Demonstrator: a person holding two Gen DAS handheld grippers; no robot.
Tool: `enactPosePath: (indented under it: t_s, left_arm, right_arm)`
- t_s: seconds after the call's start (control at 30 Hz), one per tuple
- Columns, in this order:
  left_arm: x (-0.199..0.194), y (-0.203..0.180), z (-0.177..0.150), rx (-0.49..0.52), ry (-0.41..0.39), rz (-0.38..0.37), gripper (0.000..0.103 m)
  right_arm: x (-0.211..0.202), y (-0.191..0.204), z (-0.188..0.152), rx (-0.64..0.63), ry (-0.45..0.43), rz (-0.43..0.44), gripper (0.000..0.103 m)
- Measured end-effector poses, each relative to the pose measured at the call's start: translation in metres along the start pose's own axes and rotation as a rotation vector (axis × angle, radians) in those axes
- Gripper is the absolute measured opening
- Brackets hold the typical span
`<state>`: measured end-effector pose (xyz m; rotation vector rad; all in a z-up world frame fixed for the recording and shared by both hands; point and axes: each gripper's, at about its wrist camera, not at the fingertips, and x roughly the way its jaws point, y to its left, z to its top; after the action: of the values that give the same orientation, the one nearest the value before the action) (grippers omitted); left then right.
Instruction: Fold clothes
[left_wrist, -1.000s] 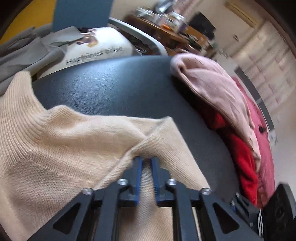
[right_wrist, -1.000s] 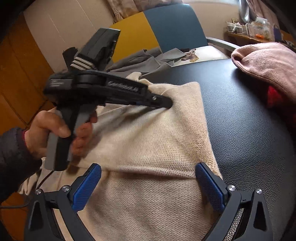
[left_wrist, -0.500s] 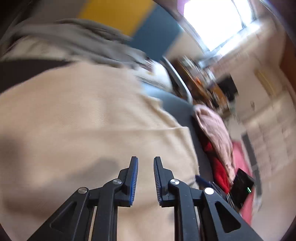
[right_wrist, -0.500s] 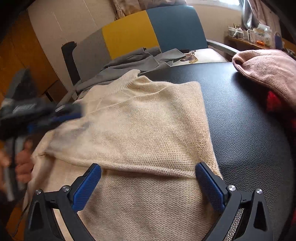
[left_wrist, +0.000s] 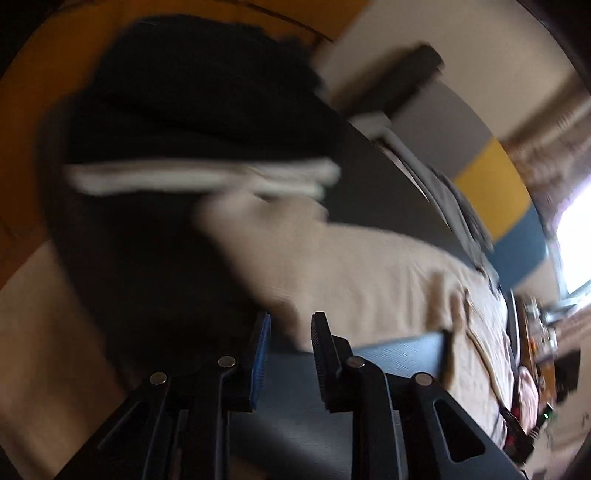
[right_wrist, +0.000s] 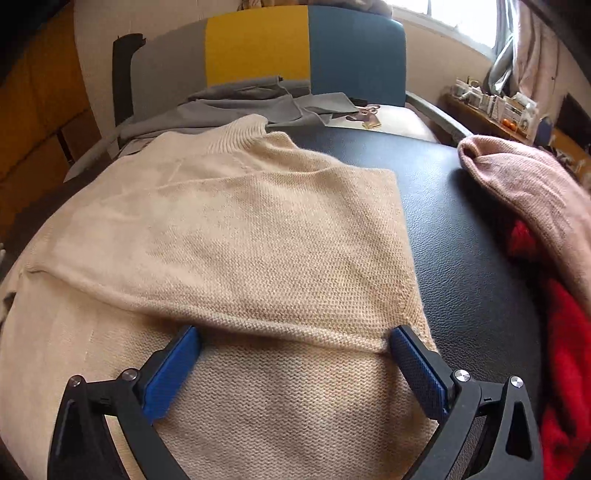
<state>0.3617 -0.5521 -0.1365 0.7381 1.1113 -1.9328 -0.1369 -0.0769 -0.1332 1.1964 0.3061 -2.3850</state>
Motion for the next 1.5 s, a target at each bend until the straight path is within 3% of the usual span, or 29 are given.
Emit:
enactPosePath:
  t_s: [0.1,0.17,0.3,0.43,0.57,0.6,0.67,0.73,0.83,0.9,1.03,1.3,1.5]
  left_arm:
    - [-0.01,-0.011,0.008,0.103,-0.046,0.066,0.028]
    - [-0.009,-0.021,0.017,0.173,-0.05,0.058,0.032]
    - [0.014,-0.058,0.031,0.342,-0.018,0.121,0.035]
    - [0.044,-0.074,0.037,0.467,0.07,0.256,0.036]
    - [0.074,-0.079,0.033,0.545,0.136,0.419,0.037]
    - [0.08,-0.077,0.033,0.533,0.144,0.447,0.041]
    - [0.08,-0.074,0.037,0.48,0.138,0.447,0.04]
    - [0.078,-0.068,0.043,0.389,0.133,0.411,0.035]
    - [0.068,-0.051,0.05,0.242,0.098,0.333,0.012]
    - [0.055,-0.035,0.054,0.119,0.06,0.221,0.009]
    - [0.033,-0.015,0.055,-0.011,-0.031,0.05,0.009]
    - [0.012,-0.007,0.058,-0.134,-0.122,-0.139,0.009]
    - [0.008,-0.066,0.075,-0.073,-0.163,-0.245,0.009]
  right_arm:
    - [-0.015,0.022,0.014,-0.034,-0.036,0.011,0.103]
    - [-0.023,0.043,0.026,-0.064,-0.058,0.025,0.103]
    - [-0.02,0.086,0.039,-0.125,-0.043,0.065,0.103]
    - [-0.009,0.118,0.04,-0.171,-0.016,0.096,0.103]
    - [0.002,0.137,0.044,-0.203,-0.005,0.123,0.103]
    - [0.003,0.14,0.046,-0.204,-0.005,0.126,0.103]
    - [0.007,0.142,0.05,-0.195,-0.009,0.133,0.103]
    - [0.012,0.143,0.055,-0.188,-0.013,0.123,0.103]
    - [0.026,0.141,0.061,-0.174,0.008,0.091,0.103]
    - [0.035,0.137,0.063,-0.161,0.024,0.071,0.103]
    - [0.046,0.127,0.06,-0.118,0.04,0.076,0.103]
    - [0.048,0.125,0.055,-0.121,0.003,0.087,0.103]
    - [0.047,0.127,0.053,-0.127,-0.003,0.086,0.103]
